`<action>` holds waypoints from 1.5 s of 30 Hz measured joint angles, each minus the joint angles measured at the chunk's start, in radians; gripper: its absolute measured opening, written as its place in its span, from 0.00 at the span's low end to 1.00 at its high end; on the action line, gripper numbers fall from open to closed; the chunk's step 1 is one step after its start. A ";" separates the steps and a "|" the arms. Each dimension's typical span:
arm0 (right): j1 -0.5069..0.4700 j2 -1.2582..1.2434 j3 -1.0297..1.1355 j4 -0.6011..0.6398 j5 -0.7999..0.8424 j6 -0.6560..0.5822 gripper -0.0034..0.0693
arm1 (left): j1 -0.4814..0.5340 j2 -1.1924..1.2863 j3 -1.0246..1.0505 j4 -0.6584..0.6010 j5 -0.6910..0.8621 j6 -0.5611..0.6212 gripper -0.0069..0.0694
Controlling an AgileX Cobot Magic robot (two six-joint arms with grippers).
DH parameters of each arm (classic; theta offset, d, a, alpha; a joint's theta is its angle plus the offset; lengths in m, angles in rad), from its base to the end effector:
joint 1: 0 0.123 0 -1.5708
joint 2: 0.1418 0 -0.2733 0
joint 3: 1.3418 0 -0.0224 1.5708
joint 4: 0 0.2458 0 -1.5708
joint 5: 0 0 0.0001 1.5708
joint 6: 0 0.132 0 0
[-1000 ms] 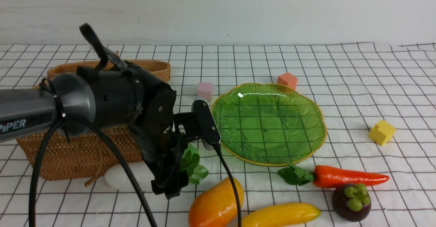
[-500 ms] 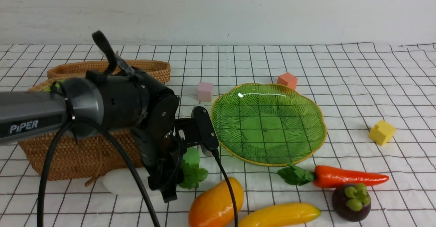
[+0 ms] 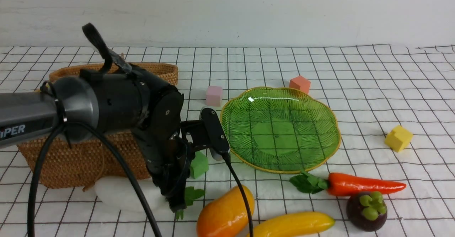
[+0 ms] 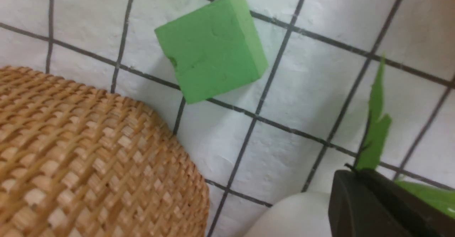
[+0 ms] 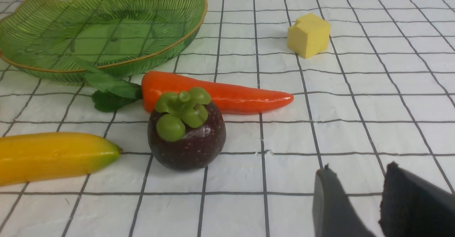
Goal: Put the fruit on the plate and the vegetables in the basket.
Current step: Take a daikon with your left arm and place it on the basket on the left.
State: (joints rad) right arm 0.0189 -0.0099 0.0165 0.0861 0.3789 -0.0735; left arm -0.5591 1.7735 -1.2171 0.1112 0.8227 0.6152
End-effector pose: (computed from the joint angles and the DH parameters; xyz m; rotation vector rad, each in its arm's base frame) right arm 0.0983 0.0061 0.1624 -0.0335 1.8676 0.0473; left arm 0.3093 -0.1809 0.1627 1.6614 2.3307 0.1431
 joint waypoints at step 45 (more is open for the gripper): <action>0.000 0.000 0.000 -0.019 0.001 0.000 0.37 | 0.100 -0.037 0.165 -0.008 -0.105 0.117 0.77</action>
State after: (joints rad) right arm 0.0189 -0.0099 0.0165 0.0671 0.3803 -0.0735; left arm -0.4592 1.7365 -1.0524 0.1029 0.7178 0.7318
